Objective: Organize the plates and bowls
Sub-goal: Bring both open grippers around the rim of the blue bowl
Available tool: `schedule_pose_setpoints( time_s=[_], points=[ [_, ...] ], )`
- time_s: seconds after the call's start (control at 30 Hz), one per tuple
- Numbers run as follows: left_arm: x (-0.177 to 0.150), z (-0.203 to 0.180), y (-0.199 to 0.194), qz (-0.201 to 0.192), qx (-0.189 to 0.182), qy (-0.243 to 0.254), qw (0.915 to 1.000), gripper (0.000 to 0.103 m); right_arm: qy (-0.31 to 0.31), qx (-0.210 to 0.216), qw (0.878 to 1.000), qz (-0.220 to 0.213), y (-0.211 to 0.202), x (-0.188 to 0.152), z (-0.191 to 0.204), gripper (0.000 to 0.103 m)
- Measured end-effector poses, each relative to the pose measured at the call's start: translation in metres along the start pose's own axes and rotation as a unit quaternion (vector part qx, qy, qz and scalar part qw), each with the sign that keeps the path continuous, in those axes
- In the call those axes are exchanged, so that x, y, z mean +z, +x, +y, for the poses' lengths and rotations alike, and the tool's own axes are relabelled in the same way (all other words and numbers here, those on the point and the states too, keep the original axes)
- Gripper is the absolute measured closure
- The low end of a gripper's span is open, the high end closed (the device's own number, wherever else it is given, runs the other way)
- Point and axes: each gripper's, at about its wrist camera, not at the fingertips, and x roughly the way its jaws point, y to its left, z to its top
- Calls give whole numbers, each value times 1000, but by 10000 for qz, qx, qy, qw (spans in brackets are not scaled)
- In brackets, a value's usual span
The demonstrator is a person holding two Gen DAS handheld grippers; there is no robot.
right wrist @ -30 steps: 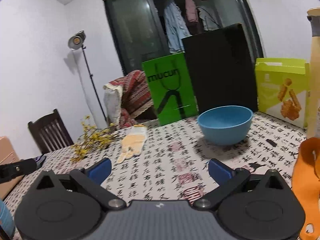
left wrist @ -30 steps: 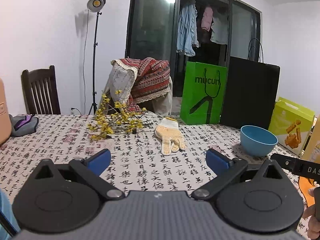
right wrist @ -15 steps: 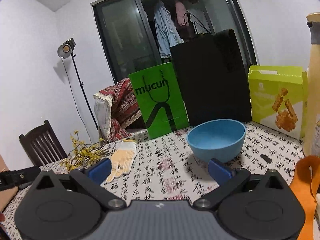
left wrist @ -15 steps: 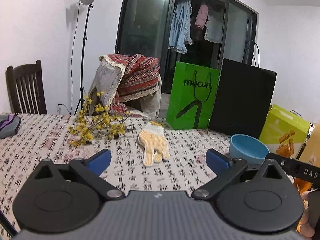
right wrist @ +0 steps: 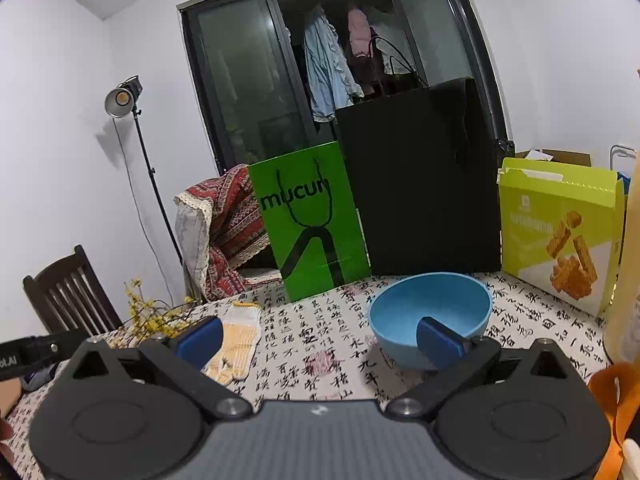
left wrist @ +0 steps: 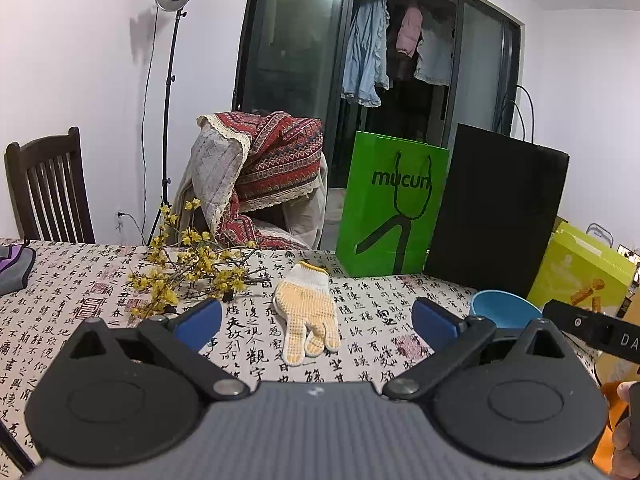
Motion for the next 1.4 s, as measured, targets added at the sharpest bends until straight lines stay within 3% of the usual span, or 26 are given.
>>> schedule_pose_setpoints(
  time_s=[0.47,0.9,1.4],
  points=[
    [28,-4,50,205,448,-263,9984,0,33,-324,9994,-102,39,31,-4,0],
    [12,-43,90,561,356,-114,9977,0,220,-887,9958,-97,77,14,-48,0],
    [2,-99,123,702,259,-1,9972,0,993,-1104,9889,-81,90,11,-111,0]
  ],
)
